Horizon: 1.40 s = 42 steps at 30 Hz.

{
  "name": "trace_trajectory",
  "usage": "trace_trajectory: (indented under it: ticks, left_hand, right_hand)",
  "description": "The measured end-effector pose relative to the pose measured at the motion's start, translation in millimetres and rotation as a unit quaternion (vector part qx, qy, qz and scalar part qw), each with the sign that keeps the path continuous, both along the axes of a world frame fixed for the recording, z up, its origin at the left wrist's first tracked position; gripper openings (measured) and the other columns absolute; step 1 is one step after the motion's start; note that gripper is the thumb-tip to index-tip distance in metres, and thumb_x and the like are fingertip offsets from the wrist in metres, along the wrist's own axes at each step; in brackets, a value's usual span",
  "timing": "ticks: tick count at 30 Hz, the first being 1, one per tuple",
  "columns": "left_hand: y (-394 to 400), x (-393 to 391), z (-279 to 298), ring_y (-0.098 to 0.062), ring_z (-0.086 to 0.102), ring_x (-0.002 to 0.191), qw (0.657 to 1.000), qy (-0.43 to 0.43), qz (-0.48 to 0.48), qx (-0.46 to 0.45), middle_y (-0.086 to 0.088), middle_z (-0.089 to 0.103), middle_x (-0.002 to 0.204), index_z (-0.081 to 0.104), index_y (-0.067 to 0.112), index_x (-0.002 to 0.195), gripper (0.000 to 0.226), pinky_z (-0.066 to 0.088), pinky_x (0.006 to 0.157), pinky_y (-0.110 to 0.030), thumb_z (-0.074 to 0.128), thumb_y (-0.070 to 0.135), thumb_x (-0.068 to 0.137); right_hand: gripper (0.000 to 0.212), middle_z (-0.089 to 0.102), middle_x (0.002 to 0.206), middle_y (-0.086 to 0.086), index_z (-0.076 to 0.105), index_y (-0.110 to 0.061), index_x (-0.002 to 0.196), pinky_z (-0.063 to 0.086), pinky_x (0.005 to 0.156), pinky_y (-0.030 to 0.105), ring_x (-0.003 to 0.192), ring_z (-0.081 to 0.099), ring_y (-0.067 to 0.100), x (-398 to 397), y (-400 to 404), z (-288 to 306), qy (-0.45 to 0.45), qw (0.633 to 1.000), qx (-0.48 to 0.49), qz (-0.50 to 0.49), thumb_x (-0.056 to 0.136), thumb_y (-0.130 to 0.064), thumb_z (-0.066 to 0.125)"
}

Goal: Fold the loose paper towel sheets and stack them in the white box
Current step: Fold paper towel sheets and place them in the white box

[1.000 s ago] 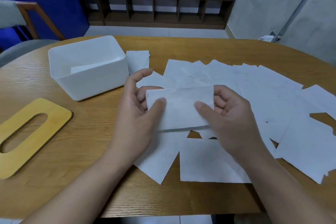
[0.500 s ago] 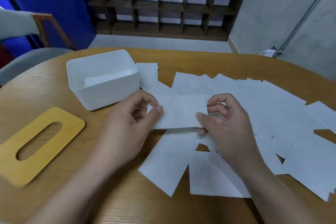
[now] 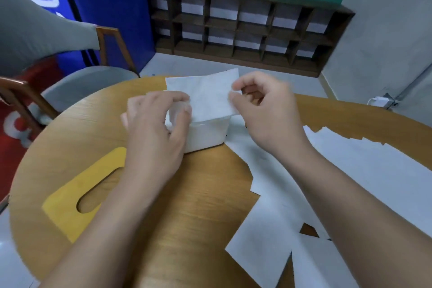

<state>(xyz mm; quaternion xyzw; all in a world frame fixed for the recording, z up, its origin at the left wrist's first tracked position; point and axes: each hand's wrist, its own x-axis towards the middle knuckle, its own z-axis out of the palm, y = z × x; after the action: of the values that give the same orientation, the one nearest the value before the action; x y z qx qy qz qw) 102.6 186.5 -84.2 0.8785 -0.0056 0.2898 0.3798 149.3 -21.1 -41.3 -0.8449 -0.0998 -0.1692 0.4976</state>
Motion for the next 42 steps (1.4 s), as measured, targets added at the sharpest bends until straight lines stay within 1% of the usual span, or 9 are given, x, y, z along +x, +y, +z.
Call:
trace_trajectory:
  ticks: [4,8,13,17,19,21,24,37,42]
  left_hand:
    - [15,14,-12,-0.021,0.038,0.127,0.996,0.071,0.040,0.029,0.015,0.064,0.130,0.070,0.037,0.123,0.033,0.031,0.110,-0.048,0.046,0.057,0.113]
    - [20,18,-19,-0.028,0.041,0.128,0.989,0.075,0.070,0.107,0.009,0.065,0.124,0.076,0.035,0.117,0.048,0.031,0.111,-0.055,0.039,0.064,0.112]
    - [23,21,-24,-0.032,0.040,0.137,0.983,0.068,0.100,0.139,0.002,0.063,0.136,0.083,0.030,0.113,0.053,0.029,0.115,-0.056,0.041,0.062,0.110]
    - [25,22,-25,-0.032,0.035,0.146,0.981,0.076,0.114,0.134,0.002,0.059,0.147,0.082,0.031,0.116,0.050,0.023,0.120,-0.053,0.043,0.062,0.108]
    - [25,22,-26,-0.031,0.036,0.146,0.981,0.071,0.114,0.137,0.002,0.058,0.148,0.081,0.031,0.118,0.046,0.023,0.121,-0.053,0.044,0.057,0.109]
    - [25,22,-28,-0.031,0.037,0.145,0.982,0.062,0.114,0.137,0.003,0.060,0.146,0.080,0.031,0.117,0.043,0.024,0.121,-0.053,0.044,0.053,0.108]
    - [24,23,-29,-0.031,0.038,0.143,0.984,0.055,0.113,0.127,0.004,0.061,0.143,0.080,0.030,0.115,0.040,0.024,0.120,-0.052,0.045,0.047,0.107]
    - [22,25,-27,-0.028,0.037,0.144,0.987,0.072,0.103,0.104,0.005,0.064,0.142,0.080,0.032,0.116,0.041,0.022,0.122,-0.051,0.044,0.049,0.107]
    - [18,15,-13,-0.030,0.038,0.145,0.990,0.023,0.088,0.105,0.006,0.063,0.141,0.079,0.028,0.119,0.029,0.022,0.122,-0.051,0.059,0.046,0.107]
  right_hand:
    - [0.007,0.071,0.087,-0.017,0.077,-0.028,0.095,0.041,0.067,0.015,0.072,0.060,-0.005,34,23,-3,0.042,0.983,-0.174,0.043,0.101,-0.025,0.074]
    - [0.012,0.075,0.096,-0.013,0.077,-0.028,0.095,0.048,0.097,0.031,0.090,0.067,0.008,44,32,7,0.052,0.944,-0.315,0.085,0.104,-0.027,0.069]
    - [0.026,0.077,0.097,-0.009,0.080,-0.027,0.095,0.041,0.116,0.046,0.096,0.067,0.016,56,41,12,0.063,0.882,-0.448,0.132,0.109,-0.037,0.060]
    - [0.044,0.060,0.067,-0.003,0.065,-0.016,0.074,0.035,0.115,0.049,0.070,0.052,0.016,65,41,11,0.064,0.841,-0.517,0.146,0.111,-0.038,0.056]
    - [0.035,0.068,0.083,-0.010,0.076,-0.025,0.084,0.033,0.115,0.046,0.087,0.059,0.016,67,39,14,0.017,0.824,-0.549,0.137,0.109,-0.045,0.061]
    - [0.023,0.070,0.111,-0.010,0.082,-0.032,0.112,0.032,0.112,0.043,0.111,0.059,0.019,69,38,17,-0.041,0.821,-0.555,0.129,0.104,-0.050,0.069]
    - [0.038,0.068,0.122,-0.013,0.075,-0.033,0.132,0.032,0.105,0.039,0.119,0.052,0.018,76,38,17,-0.056,0.822,-0.549,0.141,0.098,-0.048,0.079]
    - [0.027,0.079,0.111,-0.012,0.082,-0.027,0.115,0.022,0.094,0.034,0.111,0.055,0.018,95,51,10,0.011,0.789,-0.591,0.167,0.092,-0.040,0.085]
    - [0.055,0.042,0.091,-0.025,0.069,-0.033,0.142,0.022,0.093,0.028,0.108,0.027,0.015,68,42,33,0.006,0.827,-0.544,0.146,0.093,-0.051,0.084]
